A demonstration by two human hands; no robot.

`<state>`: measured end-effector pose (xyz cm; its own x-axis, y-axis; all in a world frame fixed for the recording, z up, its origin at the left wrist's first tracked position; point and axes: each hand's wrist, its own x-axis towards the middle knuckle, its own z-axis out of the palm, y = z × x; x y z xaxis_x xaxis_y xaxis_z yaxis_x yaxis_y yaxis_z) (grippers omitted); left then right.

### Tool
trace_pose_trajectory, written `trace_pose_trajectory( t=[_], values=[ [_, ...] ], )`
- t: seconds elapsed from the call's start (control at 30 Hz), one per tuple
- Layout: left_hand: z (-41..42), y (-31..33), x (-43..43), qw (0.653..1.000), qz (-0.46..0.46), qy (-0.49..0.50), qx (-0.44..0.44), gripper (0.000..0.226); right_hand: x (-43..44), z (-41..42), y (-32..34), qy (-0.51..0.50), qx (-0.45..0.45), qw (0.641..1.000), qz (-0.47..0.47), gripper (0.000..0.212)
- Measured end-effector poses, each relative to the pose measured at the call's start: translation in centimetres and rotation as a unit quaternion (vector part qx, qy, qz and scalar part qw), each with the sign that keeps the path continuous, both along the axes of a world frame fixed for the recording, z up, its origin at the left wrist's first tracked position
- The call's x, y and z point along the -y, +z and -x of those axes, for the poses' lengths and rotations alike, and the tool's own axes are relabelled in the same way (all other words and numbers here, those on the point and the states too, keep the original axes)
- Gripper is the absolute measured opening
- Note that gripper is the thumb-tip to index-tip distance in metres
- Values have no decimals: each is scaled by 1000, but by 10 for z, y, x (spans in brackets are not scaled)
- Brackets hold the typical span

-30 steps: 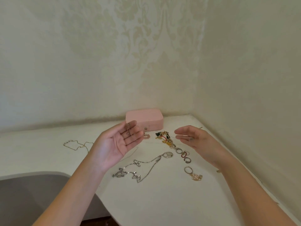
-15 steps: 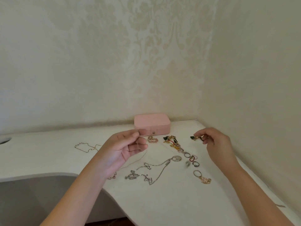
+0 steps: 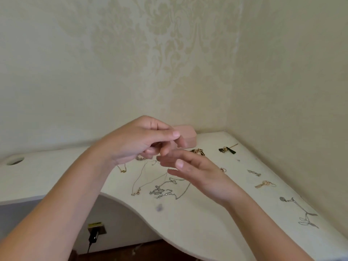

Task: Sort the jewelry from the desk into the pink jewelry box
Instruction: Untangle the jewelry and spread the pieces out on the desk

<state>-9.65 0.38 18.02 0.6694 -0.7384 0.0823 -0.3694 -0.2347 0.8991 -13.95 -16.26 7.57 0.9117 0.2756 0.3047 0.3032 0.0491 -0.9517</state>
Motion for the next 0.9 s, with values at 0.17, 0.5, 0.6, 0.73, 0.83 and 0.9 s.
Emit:
trace_pose_trajectory(
  t=[0.17,0.5,0.6,0.73,0.83,0.9],
  values=[
    [8,11,7,1000,13,4,19,25,6,11,0,34,-18,999,-29,15],
    [-9,-12,25,982,142,114,-43,29,66,40,-38,-71,-160,972,-158,15],
    [-19,-19,30,968,184,146,-90,26,76,43,-46,-90,-181,965,-166,15],
    [-36,-31,35,948,213,180,-150,24,85,46,-49,-87,-192,956,-205,13],
    [-47,-42,38,941,207,205,-174,24,89,49,-49,-108,-188,957,-192,13],
    [-53,-51,41,936,201,212,-197,24,91,49,-49,-129,-189,957,-180,15]
  ],
)
